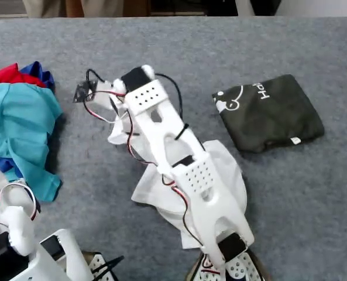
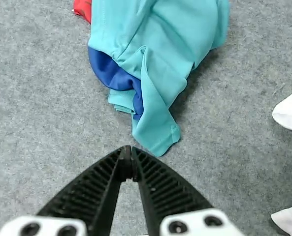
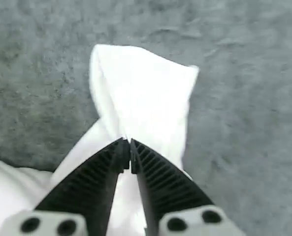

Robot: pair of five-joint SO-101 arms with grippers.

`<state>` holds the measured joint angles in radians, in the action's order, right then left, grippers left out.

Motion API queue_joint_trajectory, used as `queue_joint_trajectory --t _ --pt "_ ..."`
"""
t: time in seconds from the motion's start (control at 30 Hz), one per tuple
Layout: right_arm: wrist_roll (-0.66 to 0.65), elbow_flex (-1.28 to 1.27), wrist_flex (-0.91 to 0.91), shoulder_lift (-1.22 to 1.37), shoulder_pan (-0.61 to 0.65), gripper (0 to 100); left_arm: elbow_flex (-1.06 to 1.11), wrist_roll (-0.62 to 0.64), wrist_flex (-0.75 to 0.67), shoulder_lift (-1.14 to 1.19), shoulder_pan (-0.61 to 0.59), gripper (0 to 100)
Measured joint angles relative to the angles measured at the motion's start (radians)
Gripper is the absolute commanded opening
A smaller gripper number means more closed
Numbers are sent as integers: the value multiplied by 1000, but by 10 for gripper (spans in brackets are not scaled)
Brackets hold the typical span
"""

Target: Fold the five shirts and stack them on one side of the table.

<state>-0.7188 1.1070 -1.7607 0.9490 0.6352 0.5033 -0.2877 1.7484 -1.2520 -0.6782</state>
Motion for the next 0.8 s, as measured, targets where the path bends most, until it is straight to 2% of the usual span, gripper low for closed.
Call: queue_joint_trajectory --t 0.13,0.33,0.5,0.67,0.8 --pt "18 0 -2 -180 15 5 0 0 0 0 0 22" --pt "21 11 -3 -462 121 5 0 0 0 0 0 22" --pt "80 101 25 -640 173 2 0 0 0 0 0 22" --pt "176 213 333 -783 203 2 0 0 0 0 0 22" --pt "133 190 640 -833 249 1 0 0 0 0 0 22"
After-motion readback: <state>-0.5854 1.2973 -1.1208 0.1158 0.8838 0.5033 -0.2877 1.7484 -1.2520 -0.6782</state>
